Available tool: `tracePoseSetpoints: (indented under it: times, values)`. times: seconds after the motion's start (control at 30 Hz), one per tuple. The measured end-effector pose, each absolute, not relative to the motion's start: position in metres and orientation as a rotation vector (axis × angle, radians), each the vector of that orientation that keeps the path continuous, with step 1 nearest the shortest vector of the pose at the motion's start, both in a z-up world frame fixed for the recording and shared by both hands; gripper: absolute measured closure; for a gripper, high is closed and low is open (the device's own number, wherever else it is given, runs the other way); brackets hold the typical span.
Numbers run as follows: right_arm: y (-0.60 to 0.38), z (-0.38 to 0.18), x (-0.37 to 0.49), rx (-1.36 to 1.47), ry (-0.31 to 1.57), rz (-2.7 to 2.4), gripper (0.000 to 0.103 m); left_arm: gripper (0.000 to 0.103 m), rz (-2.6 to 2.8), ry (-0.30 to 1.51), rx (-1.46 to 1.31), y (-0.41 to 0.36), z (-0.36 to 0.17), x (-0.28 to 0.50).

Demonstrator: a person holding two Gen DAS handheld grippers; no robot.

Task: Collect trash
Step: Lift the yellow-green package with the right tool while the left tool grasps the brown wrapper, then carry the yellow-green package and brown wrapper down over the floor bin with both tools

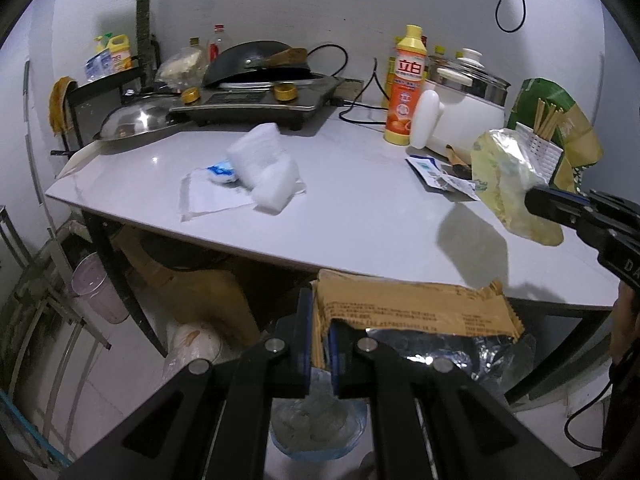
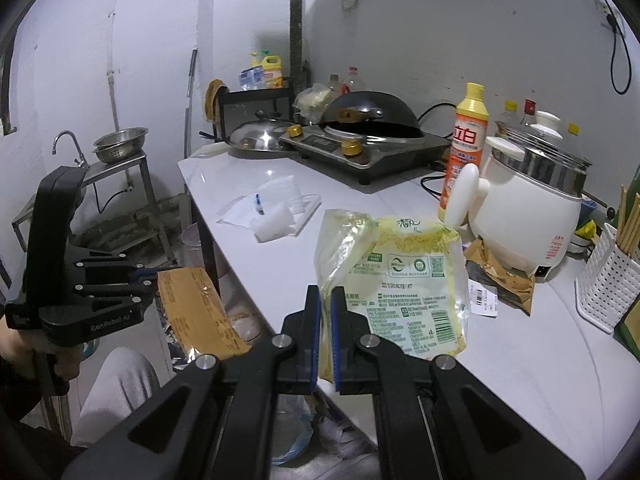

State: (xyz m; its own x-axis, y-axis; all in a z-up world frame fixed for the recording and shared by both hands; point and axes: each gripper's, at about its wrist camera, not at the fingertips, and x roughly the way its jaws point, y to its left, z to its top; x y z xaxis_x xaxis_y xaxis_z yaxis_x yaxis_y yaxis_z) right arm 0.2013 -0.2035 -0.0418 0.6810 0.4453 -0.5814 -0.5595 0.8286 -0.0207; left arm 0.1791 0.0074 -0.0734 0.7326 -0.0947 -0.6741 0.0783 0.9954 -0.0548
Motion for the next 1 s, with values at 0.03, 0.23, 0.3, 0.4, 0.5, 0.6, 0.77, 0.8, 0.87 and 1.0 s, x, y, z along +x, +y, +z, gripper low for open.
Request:
tracePoseSetpoints:
  times: [0.03,0.23,0.3,0.4,0.5,0.6,0.77,0.8,0.87,1.0]
  values:
    - [-0.201,-0.042,0.199,-0.208,0.596,0.573,0.099,0.097,-0.091,0.742,-0.028,0.010,-0.074,0.176]
    - [-0.184,-0.044,0.186,-0.238,0.602,0.602,0.099,0.097,-0.065,0.737,-0.059,0.029,-0.080,0.159]
    - [-0.178,-0.045,0.181,-0.249,0.606,0.613,0.099,0.097,-0.052,0.738,-0.070,0.035,-0.083,0.154]
    - [-0.167,-0.048,0.173,-0.268,0.613,0.633,0.099,0.097,-0.034,0.741,-0.088,0.046,-0.089,0.145]
    - [-0.156,-0.052,0.163,-0.288,0.617,0.656,0.099,0.097,-0.020,0.748,-0.102,0.055,-0.096,0.137]
    - [-0.147,-0.059,0.155,-0.304,0.631,0.677,0.099,0.097,-0.002,0.756,-0.116,0.065,-0.103,0.130]
    - [-0.132,-0.068,0.146,-0.326,0.652,0.711,0.099,0.097,0.033,0.762,-0.134,0.080,-0.113,0.121]
    - [-0.130,-0.069,0.145,-0.329,0.655,0.716,0.099,0.097,0.041,0.764,-0.137,0.083,-0.115,0.119]
    - [-0.123,-0.075,0.140,-0.341,0.664,0.739,0.099,0.097,0.054,0.769,-0.142,0.088,-0.120,0.117]
    - [-0.106,-0.089,0.128,-0.369,0.691,0.799,0.099,0.097,0.081,0.779,-0.166,0.102,-0.131,0.110]
